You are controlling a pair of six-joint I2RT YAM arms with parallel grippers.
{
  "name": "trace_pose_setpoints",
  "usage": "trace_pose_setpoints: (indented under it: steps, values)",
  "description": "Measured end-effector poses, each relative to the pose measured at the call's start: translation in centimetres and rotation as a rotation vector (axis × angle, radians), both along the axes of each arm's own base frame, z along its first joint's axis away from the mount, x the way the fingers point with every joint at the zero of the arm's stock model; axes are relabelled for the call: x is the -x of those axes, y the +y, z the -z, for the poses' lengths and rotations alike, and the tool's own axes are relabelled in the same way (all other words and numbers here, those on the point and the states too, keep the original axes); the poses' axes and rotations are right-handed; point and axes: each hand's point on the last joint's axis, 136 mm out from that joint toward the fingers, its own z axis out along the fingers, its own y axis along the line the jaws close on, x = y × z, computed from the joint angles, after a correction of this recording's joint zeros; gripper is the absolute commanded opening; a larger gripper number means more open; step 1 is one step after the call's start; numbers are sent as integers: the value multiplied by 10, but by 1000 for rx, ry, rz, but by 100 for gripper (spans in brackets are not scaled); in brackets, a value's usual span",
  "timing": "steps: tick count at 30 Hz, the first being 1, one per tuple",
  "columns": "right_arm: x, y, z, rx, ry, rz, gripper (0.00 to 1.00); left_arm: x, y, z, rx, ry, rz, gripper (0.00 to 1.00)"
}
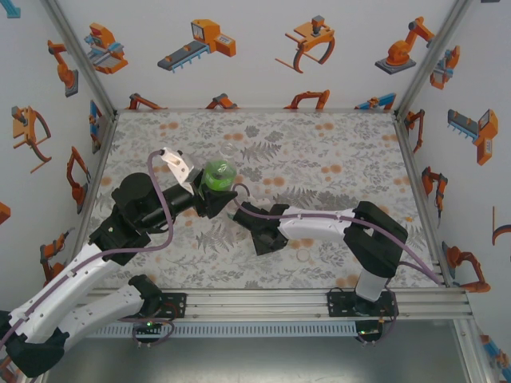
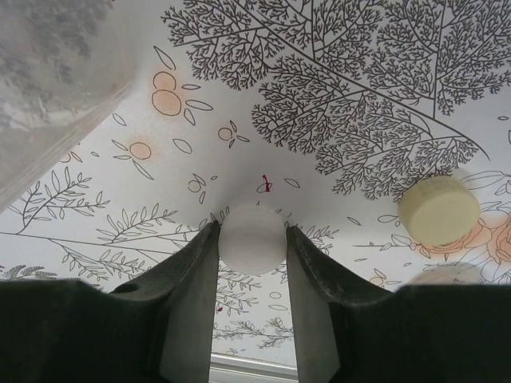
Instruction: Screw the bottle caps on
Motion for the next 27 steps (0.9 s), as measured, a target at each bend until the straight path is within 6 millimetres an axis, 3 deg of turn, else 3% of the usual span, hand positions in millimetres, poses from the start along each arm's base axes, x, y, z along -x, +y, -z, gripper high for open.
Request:
trace_pose_setpoints:
  steps: [8,14,27]
  values:
    - [-8,-6,-8,-15,-11,14,31,-5,-5,9,-21,20,0,0]
    - [-31,-26,-48,-106,-80,62,31,-13,-13,16,-47,36,0,0]
    - [-74,-100,-125,-301,-192,153,29,-31,-32,11,-160,52,19,0]
